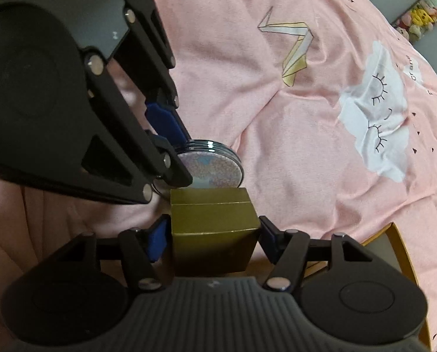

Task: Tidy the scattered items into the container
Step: 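Grasp the round compact mirror with the left tool and lift it, then carry the gold box and mirror over the orange box with both tools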

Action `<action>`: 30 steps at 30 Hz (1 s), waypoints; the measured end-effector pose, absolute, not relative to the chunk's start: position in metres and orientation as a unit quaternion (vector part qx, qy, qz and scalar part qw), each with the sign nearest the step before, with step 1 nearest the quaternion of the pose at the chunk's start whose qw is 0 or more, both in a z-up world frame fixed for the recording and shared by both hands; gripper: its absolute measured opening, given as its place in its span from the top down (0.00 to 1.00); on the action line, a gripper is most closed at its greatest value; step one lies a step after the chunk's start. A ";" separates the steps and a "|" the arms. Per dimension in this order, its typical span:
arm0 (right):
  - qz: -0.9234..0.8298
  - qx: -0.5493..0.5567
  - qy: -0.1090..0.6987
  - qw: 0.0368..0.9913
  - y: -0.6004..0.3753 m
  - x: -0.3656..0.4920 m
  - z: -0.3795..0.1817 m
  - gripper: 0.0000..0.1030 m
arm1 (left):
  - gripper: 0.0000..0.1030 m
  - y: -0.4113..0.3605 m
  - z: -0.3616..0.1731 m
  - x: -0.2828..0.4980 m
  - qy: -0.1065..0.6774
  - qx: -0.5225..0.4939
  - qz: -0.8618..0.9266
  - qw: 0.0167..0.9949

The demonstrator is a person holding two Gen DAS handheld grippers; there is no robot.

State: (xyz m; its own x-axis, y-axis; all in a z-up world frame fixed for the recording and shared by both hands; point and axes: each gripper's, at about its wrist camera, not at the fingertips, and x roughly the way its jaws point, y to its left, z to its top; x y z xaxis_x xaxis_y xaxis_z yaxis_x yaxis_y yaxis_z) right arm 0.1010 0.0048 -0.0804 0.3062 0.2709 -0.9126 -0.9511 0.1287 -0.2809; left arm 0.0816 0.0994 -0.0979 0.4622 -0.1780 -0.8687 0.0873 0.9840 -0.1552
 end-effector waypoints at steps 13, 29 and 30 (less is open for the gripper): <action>0.401 -0.334 0.352 0.777 -0.012 0.095 -0.043 0.37 | 0.86 0.106 -0.060 0.069 0.461 -0.050 -0.020 0.886; 0.332 -0.194 0.323 0.865 -0.054 0.088 0.026 0.37 | 0.86 0.095 -0.024 0.060 0.422 -0.055 0.012 0.905; 0.325 -0.193 0.321 0.869 -0.058 0.087 0.030 0.37 | 0.86 0.093 -0.021 0.060 0.419 -0.053 0.009 0.907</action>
State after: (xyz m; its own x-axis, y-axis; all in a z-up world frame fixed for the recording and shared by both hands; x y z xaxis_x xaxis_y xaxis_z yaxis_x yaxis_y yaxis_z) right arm 0.0867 -0.0581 0.0302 0.5836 0.4409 -0.6819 -0.6877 0.7149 -0.1263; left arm 0.0602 0.0927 -0.0209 0.6492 -0.0274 -0.7601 -0.0615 0.9942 -0.0883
